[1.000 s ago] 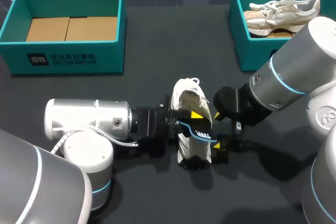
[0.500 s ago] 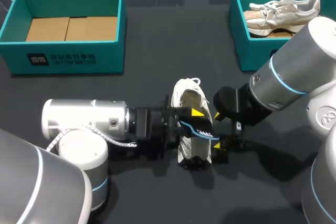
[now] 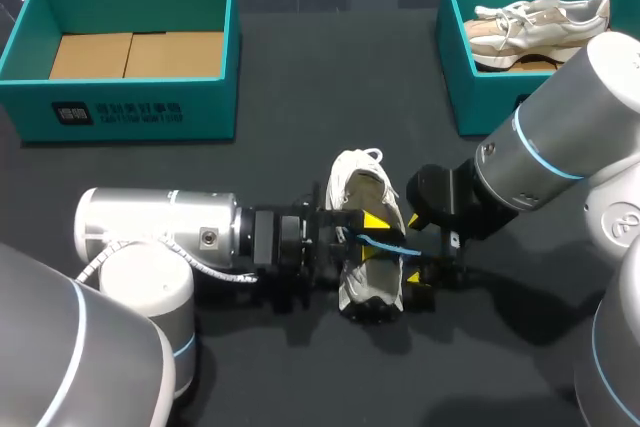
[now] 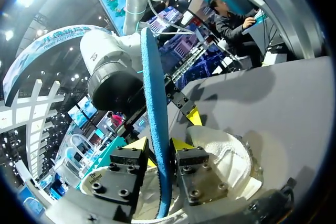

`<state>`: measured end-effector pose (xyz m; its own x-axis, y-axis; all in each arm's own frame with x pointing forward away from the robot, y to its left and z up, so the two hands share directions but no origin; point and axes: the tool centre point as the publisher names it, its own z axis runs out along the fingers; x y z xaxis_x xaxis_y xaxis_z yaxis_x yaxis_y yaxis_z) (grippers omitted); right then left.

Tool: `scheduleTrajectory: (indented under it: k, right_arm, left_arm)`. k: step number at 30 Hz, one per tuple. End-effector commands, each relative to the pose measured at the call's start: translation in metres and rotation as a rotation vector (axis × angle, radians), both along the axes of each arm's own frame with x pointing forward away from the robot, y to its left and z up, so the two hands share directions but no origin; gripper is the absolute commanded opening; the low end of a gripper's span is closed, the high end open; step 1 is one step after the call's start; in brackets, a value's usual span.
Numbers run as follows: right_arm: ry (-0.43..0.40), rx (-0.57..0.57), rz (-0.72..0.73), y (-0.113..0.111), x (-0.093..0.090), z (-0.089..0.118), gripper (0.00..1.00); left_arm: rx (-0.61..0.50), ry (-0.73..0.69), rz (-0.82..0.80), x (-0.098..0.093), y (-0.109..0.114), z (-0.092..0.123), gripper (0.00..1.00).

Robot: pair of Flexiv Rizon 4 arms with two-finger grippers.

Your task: Take the shoe out of the shoebox, open the shoe tongue, remove and reinsert the insole, then place the shoe into the shoebox

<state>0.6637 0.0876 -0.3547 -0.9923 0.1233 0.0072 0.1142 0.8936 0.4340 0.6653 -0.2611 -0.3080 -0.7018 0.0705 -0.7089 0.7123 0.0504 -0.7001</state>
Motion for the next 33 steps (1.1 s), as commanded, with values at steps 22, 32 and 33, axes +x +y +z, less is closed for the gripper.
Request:
scheduleTrajectory:
  k: [22, 32, 33]
  right_arm:
    - [-0.002, 0.000, -0.001, 0.000, -0.001, -0.001, 1.00]
    - [-0.002, 0.000, -0.001, 0.000, -0.001, -0.001, 1.00]
    - [-0.002, 0.000, -0.001, 0.000, -0.001, -0.001, 1.00]
  left_arm:
    - [0.072, -0.041, 0.006, 0.011, -0.005, -0.020, 0.00]
    - [0.129, -0.068, 0.050, 0.026, -0.002, -0.039, 0.00]
    - [0.136, -0.077, 0.059, 0.028, -0.001, -0.041, 0.00]
